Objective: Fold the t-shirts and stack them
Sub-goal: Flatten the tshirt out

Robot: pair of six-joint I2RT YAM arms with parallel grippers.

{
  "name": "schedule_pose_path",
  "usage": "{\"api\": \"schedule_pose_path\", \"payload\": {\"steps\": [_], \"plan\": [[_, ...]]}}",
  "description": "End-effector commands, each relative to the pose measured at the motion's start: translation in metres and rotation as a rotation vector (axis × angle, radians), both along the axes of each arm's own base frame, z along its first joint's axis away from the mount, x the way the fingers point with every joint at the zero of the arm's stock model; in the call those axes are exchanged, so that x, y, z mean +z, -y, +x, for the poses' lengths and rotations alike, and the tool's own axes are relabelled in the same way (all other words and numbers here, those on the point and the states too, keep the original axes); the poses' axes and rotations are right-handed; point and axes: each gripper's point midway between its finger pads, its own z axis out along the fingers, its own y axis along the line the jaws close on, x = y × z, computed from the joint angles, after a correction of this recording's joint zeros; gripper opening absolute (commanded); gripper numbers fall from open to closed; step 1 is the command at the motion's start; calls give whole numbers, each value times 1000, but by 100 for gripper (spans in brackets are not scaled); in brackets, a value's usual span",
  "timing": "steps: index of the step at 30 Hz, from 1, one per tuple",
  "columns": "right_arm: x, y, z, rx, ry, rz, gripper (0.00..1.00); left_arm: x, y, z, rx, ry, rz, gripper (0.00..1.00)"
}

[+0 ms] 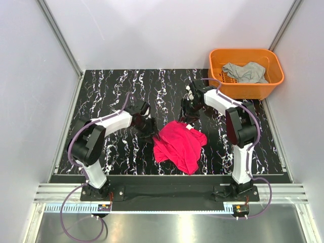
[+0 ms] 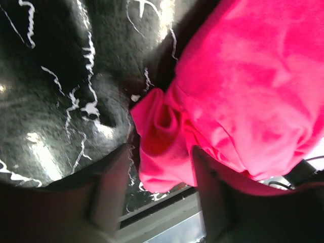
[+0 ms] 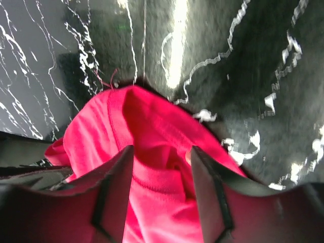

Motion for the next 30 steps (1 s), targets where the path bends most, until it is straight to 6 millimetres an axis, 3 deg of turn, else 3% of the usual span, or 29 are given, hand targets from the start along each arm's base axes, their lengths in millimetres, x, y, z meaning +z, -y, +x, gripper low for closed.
{"api": "schedule_pose_path", "payload": {"steps": [1, 4, 7, 9, 13, 14, 15, 19, 21, 25, 30], "plan": [[9, -11, 12, 44, 23, 45, 52, 17, 9, 21, -6, 64, -51, 53], [9, -19, 11, 55, 1, 84, 51, 17, 9, 25, -4, 69, -54, 48], [4, -21, 7, 49, -31, 102, 47, 14, 10, 25, 7, 57, -58, 36], [5, -18, 5, 42, -30, 88, 46, 12, 10, 26, 11, 57, -62, 34], [15, -14, 0, 66, 21, 94, 66, 13, 7, 26, 29, 74, -55, 23], [16, -17, -3, 83, 20, 109, 70, 13, 6, 26, 35, 82, -49, 8], [17, -18, -3, 95, 20, 119, 70, 13, 5, 25, 36, 85, -46, 0], [18, -19, 1, 112, 40, 122, 70, 19, 3, 24, 57, 100, -49, 0], [14, -28, 0, 127, 4, 159, 60, 22, 1, 22, 62, 106, -48, 0], [8, -39, -7, 138, -47, 198, 51, 31, 1, 19, 72, 117, -68, 0], [7, -49, -15, 167, -55, 223, 56, 39, 1, 18, 74, 135, -80, 0]]}}
